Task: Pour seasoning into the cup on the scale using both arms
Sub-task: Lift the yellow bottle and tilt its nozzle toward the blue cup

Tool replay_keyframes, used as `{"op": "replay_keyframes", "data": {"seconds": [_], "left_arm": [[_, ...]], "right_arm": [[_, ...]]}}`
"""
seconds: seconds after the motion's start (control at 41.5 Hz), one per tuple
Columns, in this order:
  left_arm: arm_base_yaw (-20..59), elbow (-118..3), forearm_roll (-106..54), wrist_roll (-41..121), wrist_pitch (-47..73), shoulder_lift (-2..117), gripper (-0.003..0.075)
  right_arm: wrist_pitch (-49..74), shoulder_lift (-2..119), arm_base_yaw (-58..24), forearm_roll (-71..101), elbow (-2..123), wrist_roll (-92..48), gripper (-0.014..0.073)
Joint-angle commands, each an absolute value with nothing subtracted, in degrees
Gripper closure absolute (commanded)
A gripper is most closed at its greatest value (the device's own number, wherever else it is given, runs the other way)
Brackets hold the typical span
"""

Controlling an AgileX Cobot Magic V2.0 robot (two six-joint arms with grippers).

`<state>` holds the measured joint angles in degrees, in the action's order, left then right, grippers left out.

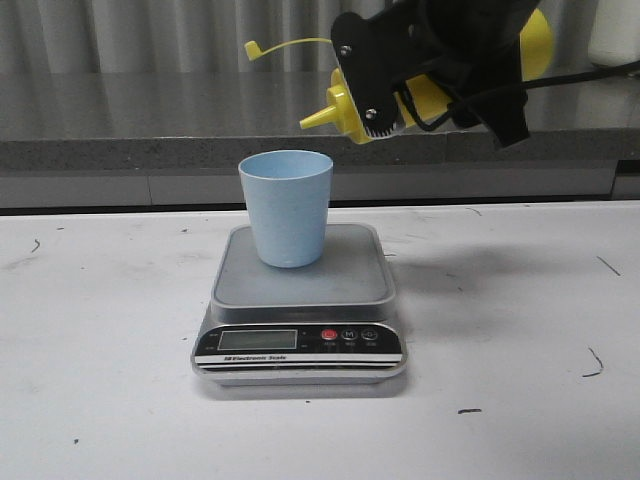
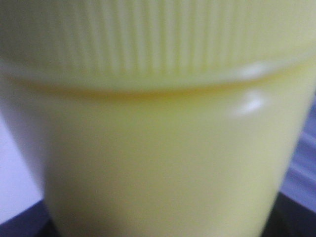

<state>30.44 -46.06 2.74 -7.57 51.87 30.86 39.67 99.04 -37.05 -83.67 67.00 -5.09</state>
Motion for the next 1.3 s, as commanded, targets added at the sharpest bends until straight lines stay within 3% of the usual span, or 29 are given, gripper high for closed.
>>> {"op": "replay_keyframes", "data": {"seconds": [0.0, 0.723, 0.964, 1.277], "left_arm": [[30.6, -47.6, 2.7, -8.2, 47.9, 31.0, 0.0351], [30.6, -47.6, 2.7, -8.2, 47.9, 31.0, 0.0351], [30.6, -47.6, 2.7, -8.2, 47.9, 31.0, 0.0351], [30.6, -47.6, 2.7, -8.2, 47.9, 31.0, 0.0351]], "right_arm": [[42.0, 96.1, -37.0, -90.6, 69.1, -5.7, 0.0211], [41.9, 96.1, -37.0, -88.8, 69.1, 0.0, 0.0211], [42.6, 96.1, -37.0, -75.4, 69.1, 15.3, 0.0211], [42.0, 93.2, -35.0, -56.2, 68.9, 16.4, 0.0211]]}}
